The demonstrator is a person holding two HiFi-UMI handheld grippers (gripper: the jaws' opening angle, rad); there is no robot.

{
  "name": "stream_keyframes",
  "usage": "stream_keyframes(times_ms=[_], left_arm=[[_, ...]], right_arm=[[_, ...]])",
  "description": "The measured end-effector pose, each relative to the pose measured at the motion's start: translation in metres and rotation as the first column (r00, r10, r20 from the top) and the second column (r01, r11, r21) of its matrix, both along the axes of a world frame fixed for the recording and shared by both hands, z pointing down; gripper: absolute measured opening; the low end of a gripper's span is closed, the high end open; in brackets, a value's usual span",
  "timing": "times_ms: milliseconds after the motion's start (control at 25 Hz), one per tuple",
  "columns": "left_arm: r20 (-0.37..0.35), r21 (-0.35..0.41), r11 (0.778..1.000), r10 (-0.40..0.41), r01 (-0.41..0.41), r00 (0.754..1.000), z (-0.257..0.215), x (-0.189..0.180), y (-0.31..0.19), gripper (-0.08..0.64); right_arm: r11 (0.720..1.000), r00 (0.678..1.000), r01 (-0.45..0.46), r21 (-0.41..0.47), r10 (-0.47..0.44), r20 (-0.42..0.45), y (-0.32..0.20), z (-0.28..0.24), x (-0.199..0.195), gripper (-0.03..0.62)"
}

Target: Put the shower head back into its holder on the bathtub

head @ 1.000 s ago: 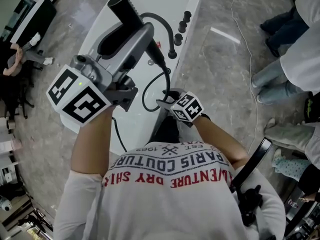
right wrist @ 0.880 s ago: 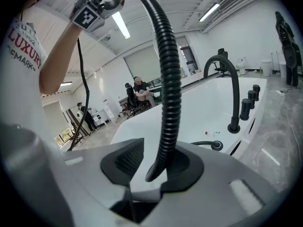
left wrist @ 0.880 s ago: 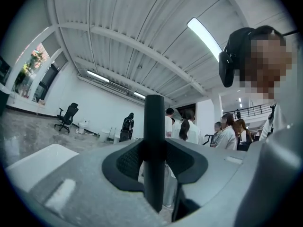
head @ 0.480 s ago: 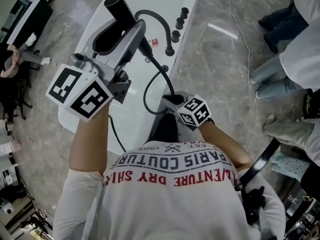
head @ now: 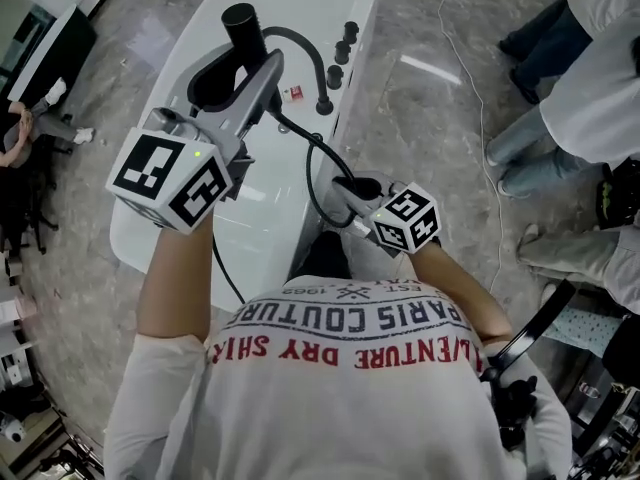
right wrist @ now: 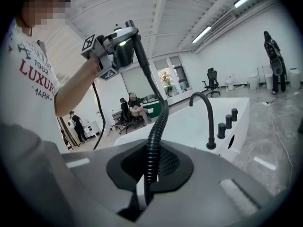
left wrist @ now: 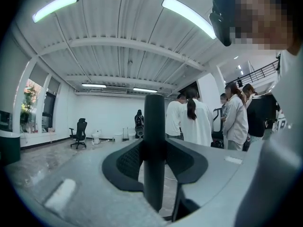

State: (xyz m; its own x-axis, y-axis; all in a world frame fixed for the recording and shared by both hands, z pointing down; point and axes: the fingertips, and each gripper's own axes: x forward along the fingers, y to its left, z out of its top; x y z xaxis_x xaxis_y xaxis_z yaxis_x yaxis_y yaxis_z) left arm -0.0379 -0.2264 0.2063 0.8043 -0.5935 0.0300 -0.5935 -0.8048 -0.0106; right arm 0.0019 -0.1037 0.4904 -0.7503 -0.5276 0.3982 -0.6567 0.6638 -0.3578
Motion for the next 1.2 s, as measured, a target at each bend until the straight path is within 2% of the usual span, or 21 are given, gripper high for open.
stream_keyframes(times_ms=[280,560,960,1200], left_arm=[[0.019,0.008,1.0,-0.01,0.01,1.0,0.003,0.0,0.003,0.14],[-0.005,-0.019,0.999,-0.028,0.028,1.0,0.009,-0.013,0.004,0.14],[0.008,0.007,0.999,-0.045,0.044,0.999,-0.015,-0.024,0.0,0.14],[-0.007,0.034,0.998,-0.061,0.061,0.998,-0.033,-0.035,-0.025,0.14]], right_arm=[[0.993,1.0,-0.021,0.12,0.021,-0.004,-0.022,-0.054,0.021,0.004],[0.973,0.999,-0.025,0.228,0.029,-0.016,-0.053,-0.099,0.033,0.003],[0.941,0.995,0.066,0.332,-0.039,-0.087,-0.099,-0.148,0.02,0.005],[0.917,0.99,0.115,0.382,-0.073,-0.122,-0.141,-0.172,0.008,0.004]])
